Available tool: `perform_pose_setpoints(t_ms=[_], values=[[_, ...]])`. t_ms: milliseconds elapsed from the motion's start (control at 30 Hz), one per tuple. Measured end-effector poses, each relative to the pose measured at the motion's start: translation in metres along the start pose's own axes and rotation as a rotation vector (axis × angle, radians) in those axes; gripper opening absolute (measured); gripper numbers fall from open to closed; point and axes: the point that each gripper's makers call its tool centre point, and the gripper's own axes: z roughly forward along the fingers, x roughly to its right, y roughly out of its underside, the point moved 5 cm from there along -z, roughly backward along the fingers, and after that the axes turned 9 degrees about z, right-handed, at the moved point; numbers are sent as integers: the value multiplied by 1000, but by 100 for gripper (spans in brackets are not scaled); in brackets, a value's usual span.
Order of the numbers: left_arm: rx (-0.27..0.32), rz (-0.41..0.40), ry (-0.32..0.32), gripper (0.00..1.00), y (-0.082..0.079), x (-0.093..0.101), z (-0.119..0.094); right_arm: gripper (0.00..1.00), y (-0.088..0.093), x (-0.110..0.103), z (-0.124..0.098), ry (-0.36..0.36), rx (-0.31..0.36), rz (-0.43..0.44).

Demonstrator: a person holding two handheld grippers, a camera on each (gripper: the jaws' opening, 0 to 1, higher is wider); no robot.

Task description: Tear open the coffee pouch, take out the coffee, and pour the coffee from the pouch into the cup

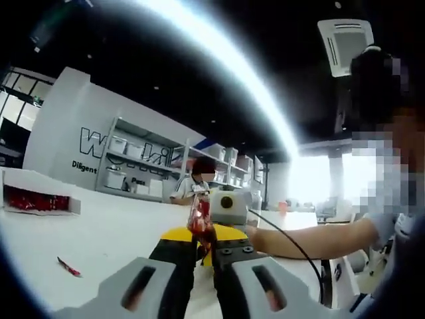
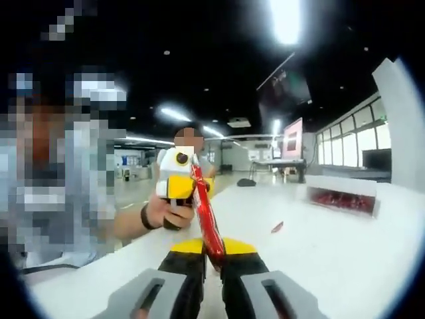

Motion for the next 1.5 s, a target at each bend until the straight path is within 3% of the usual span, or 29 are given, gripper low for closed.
perform_pose_setpoints(t_ms=[100,567,900,1500], values=[[-12,-6,1,11,2,-1,0,8,-7,1,-7,-1,51,20],[-27,17,5,12,3,2,2,8,-8,-2,-6,-12,55,41],[-10,18,0,11,1,3,1,8,-17,0,-5,0,115,41],[-35,51,0,12,5,3,3,7,-12,-2,1,-10,84,53]])
